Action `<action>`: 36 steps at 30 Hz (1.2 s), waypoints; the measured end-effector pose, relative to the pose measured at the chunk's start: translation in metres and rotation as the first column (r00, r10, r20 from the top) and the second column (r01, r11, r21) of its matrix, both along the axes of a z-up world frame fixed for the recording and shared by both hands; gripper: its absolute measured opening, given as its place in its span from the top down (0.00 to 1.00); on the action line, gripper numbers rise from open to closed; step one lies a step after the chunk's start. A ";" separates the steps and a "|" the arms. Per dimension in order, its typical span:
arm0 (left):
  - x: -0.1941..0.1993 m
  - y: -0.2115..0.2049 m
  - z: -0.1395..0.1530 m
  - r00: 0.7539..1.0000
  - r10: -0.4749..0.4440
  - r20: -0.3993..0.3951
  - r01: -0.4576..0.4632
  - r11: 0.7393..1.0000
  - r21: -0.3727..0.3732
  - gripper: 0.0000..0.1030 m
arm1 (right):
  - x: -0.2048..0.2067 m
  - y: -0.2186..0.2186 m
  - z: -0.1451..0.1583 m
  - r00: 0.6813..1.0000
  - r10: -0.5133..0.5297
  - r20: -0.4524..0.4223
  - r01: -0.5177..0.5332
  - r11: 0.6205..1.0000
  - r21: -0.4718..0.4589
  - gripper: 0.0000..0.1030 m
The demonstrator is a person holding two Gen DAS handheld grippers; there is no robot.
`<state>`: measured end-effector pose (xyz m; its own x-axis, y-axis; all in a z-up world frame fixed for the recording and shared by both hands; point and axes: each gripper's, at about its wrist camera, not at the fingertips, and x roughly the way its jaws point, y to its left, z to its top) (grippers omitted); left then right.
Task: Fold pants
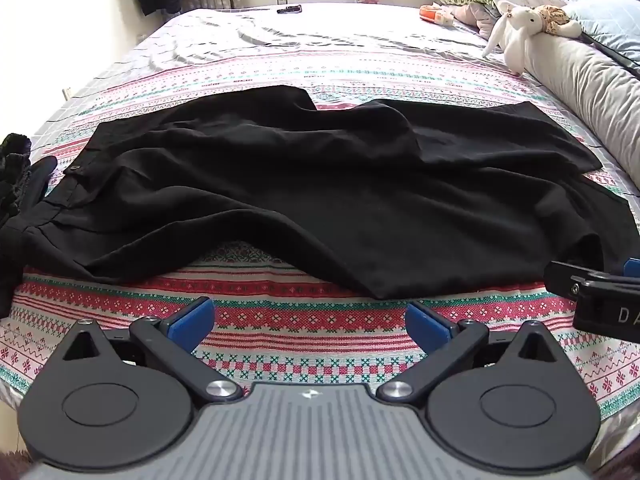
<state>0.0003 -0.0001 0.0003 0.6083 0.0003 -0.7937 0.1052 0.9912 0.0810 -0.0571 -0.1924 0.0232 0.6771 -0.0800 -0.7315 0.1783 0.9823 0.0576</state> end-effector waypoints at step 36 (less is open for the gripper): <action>0.000 0.009 -0.005 1.000 0.013 -0.005 -0.013 1.000 -0.011 0.00 | 0.000 0.005 -0.014 0.999 0.024 -0.044 -0.023 0.999 0.036 0.00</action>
<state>0.0008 0.0087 -0.0050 0.6046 -0.0008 -0.7965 0.0924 0.9933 0.0691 -0.0574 -0.1870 0.0092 0.6452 -0.0380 -0.7631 0.1584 0.9837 0.0849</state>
